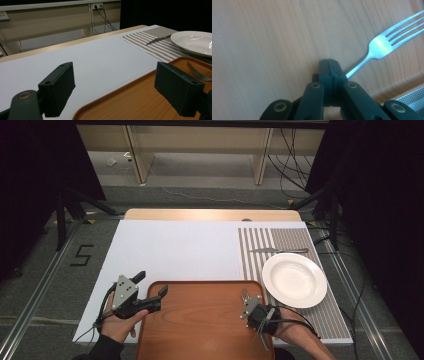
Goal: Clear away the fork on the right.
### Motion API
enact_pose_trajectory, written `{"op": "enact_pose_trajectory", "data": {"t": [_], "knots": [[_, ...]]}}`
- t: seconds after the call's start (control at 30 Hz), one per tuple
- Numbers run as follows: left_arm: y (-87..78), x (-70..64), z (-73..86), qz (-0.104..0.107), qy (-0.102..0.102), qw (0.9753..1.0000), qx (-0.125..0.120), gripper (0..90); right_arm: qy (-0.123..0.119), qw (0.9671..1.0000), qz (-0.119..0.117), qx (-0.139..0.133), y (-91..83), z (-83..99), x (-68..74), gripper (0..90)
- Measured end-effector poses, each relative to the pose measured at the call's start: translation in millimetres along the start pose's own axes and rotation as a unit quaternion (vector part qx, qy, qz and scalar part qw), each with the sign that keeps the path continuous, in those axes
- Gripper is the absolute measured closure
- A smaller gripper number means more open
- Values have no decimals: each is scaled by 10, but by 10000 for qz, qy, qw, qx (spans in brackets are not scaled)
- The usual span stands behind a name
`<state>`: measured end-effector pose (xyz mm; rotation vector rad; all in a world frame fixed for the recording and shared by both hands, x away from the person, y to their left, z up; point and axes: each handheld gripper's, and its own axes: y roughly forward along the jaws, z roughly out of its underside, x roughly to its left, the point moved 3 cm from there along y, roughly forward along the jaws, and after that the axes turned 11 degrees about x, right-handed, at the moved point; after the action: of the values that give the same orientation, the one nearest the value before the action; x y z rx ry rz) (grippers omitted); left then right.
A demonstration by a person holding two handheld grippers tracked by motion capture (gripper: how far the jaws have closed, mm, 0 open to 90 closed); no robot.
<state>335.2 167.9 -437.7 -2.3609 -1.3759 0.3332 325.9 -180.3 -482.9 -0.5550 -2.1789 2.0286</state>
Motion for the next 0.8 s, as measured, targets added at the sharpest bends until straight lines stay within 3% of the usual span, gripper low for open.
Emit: {"op": "enact_pose_trajectory", "data": {"t": [0.53,0.8], "knots": [[-2,0,-1,-2,3,10000,-2,162,236,9996,-21,124,-13,104,-74,900],[-3,1,-2,-3,-1,10000,-8,162,379,9992,-87,-51,-44,139,-115,878]]}}
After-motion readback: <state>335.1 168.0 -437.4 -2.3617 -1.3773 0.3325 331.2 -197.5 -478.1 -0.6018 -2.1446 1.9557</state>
